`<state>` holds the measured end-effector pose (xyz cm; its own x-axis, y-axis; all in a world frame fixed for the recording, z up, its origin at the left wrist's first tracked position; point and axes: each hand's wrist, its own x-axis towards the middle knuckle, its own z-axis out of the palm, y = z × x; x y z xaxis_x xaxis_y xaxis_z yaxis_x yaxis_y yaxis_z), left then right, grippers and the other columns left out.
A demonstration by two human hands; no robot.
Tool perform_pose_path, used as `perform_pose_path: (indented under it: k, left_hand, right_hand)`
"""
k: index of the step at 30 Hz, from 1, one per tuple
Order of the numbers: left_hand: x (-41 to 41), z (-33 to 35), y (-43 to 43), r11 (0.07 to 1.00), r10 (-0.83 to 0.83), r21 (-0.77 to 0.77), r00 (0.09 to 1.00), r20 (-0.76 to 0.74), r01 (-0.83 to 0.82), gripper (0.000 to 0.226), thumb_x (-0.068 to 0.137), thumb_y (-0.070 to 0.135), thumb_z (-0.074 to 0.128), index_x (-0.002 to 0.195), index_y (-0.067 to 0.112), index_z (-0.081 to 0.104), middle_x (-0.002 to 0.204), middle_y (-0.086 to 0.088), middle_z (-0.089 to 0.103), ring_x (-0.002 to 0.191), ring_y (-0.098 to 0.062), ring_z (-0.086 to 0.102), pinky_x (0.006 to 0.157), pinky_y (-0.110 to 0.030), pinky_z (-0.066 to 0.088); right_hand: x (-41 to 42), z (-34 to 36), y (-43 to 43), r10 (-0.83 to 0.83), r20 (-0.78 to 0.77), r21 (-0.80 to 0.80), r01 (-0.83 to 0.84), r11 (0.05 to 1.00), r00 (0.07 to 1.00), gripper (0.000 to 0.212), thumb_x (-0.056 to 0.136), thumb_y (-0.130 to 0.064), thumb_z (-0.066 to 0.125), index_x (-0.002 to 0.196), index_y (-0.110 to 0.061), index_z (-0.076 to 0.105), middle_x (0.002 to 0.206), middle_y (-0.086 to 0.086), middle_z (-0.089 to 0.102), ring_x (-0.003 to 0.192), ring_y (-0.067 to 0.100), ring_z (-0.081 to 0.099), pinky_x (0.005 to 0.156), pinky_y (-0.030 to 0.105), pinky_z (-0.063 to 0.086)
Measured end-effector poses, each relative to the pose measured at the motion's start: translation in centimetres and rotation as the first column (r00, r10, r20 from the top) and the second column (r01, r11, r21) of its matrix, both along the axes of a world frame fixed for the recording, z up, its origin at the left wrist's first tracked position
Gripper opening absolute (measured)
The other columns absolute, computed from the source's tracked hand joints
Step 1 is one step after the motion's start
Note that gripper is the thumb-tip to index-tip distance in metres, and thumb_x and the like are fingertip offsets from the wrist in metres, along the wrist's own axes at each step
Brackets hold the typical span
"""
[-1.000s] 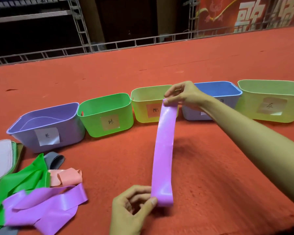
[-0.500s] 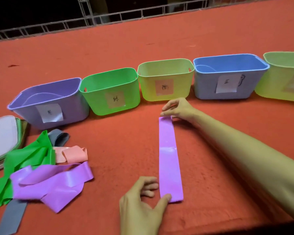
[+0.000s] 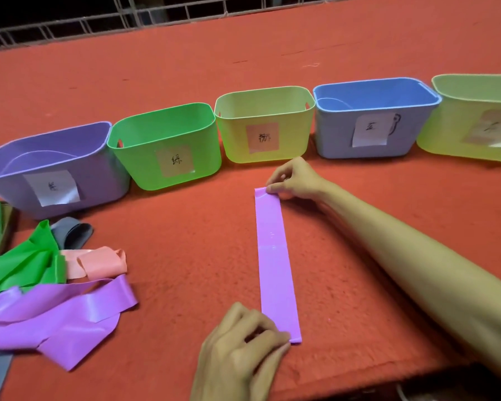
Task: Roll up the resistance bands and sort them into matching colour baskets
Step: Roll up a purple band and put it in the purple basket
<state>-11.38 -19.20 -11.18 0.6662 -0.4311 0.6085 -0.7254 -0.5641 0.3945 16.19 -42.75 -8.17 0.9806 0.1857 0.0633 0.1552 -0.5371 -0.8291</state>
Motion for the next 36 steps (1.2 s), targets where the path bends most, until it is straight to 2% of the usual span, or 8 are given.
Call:
perform_pose_path:
  k: [3, 13, 20, 23, 26, 29, 32, 36]
  left_hand:
    - [0.1, -0.3, 0.0, 0.999, -0.055, 0.004, 0.998, 0.016, 0.055, 0.005, 0.090, 0.023, 0.082, 0.093, 0.022, 0.080, 0.089, 0.010, 0.067, 0.074, -0.020, 0.058, 0.061, -0.030, 0.050]
    - [0.4, -0.7, 0.2, 0.990, -0.102, 0.097, 0.995, 0.010, 0.101, 0.007, 0.089, 0.022, 0.081, 0.087, 0.023, 0.074, 0.084, 0.009, 0.061, 0.070, -0.019, 0.053, 0.055, -0.029, 0.047]
    - [2.9, 2.2, 0.8, 0.984, -0.179, -0.059, 0.945, -0.273, 0.169, 0.009, 0.089, 0.036, 0.080, 0.086, 0.028, 0.079, 0.083, 0.020, 0.067, 0.078, -0.005, 0.062, 0.068, -0.027, 0.051]
    - [8.0, 4.5, 0.3, 0.997, -0.041, -0.073, 0.930, -0.364, 0.015, 0.013, 0.090, 0.036, 0.072, 0.083, 0.026, 0.076, 0.077, 0.019, 0.068, 0.072, -0.007, 0.061, 0.067, -0.020, 0.043]
    - [16.3, 4.3, -0.7, 0.993, 0.110, -0.003, 0.917, -0.383, -0.120, 0.006, 0.093, 0.028, 0.071, 0.095, 0.025, 0.076, 0.083, 0.018, 0.071, 0.072, -0.007, 0.062, 0.071, -0.029, 0.049]
    - [23.3, 1.9, -1.8, 0.968, 0.243, 0.024, 0.905, -0.350, -0.250, 0.022, 0.097, 0.033, 0.064, 0.114, 0.022, 0.072, 0.105, 0.007, 0.071, 0.091, -0.016, 0.065, 0.089, -0.042, 0.053]
    - [25.8, 0.0, -3.0, 0.947, 0.311, 0.043, 0.880, -0.359, -0.318, 0.028, 0.101, 0.036, 0.057, 0.121, 0.025, 0.073, 0.112, 0.001, 0.065, 0.105, -0.022, 0.059, 0.096, -0.045, 0.049]
    - [25.7, 0.1, -3.5, 0.948, 0.317, 0.093, 0.889, -0.330, -0.304, 0.025, 0.102, 0.041, 0.056, 0.110, 0.029, 0.077, 0.107, 0.005, 0.063, 0.103, -0.020, 0.054, 0.088, -0.039, 0.045]
  right_hand:
    - [0.1, -0.3, -0.2, 0.035, -0.003, 0.031, -0.035, 0.999, 0.999, 0.006, 0.079, -0.003, 0.085, 0.081, -0.008, 0.082, 0.069, 0.009, 0.068, 0.062, 0.012, 0.049, 0.056, 0.022, 0.040]
    - [-0.8, -2.0, 0.3, -0.048, 0.161, 0.023, 0.045, 0.999, 0.986, 0.005, 0.079, -0.011, 0.087, 0.081, -0.014, 0.083, 0.048, -0.019, 0.057, 0.048, -0.001, 0.039, 0.052, 0.011, 0.030]
    - [-0.5, -2.2, 0.2, -0.041, 0.170, -0.010, 0.043, 0.999, 0.985, 0.006, 0.079, -0.015, 0.088, 0.081, -0.018, 0.084, 0.055, -0.016, 0.063, 0.051, 0.000, 0.040, 0.054, 0.014, 0.032]
    - [-0.5, -2.4, 0.0, -0.037, 0.187, -0.025, 0.042, 0.999, 0.982, 0.006, 0.079, -0.014, 0.087, 0.083, -0.017, 0.084, 0.056, -0.019, 0.064, 0.050, -0.002, 0.043, 0.053, 0.011, 0.033]
    - [-0.6, -2.7, 0.1, -0.038, 0.220, -0.044, 0.049, 0.998, 0.975, 0.006, 0.079, -0.016, 0.087, 0.084, -0.020, 0.084, 0.065, -0.016, 0.070, 0.053, -0.002, 0.049, 0.055, 0.011, 0.035]
    - [-0.6, -2.9, 0.0, -0.042, 0.242, -0.055, 0.057, 0.997, 0.969, 0.008, 0.079, -0.019, 0.087, 0.084, -0.023, 0.083, 0.074, -0.011, 0.074, 0.060, -0.001, 0.053, 0.060, 0.016, 0.042]
    - [-0.5, -3.0, 0.0, -0.037, 0.249, -0.076, 0.057, 0.995, 0.968, 0.007, 0.079, -0.022, 0.086, 0.084, -0.025, 0.083, 0.079, -0.009, 0.075, 0.064, 0.001, 0.056, 0.063, 0.022, 0.047]
    - [-0.5, -2.9, 0.0, -0.045, 0.258, -0.099, 0.073, 0.992, 0.965, 0.004, 0.081, -0.026, 0.083, 0.084, -0.026, 0.083, 0.079, -0.007, 0.074, 0.066, 0.005, 0.057, 0.064, 0.025, 0.047]
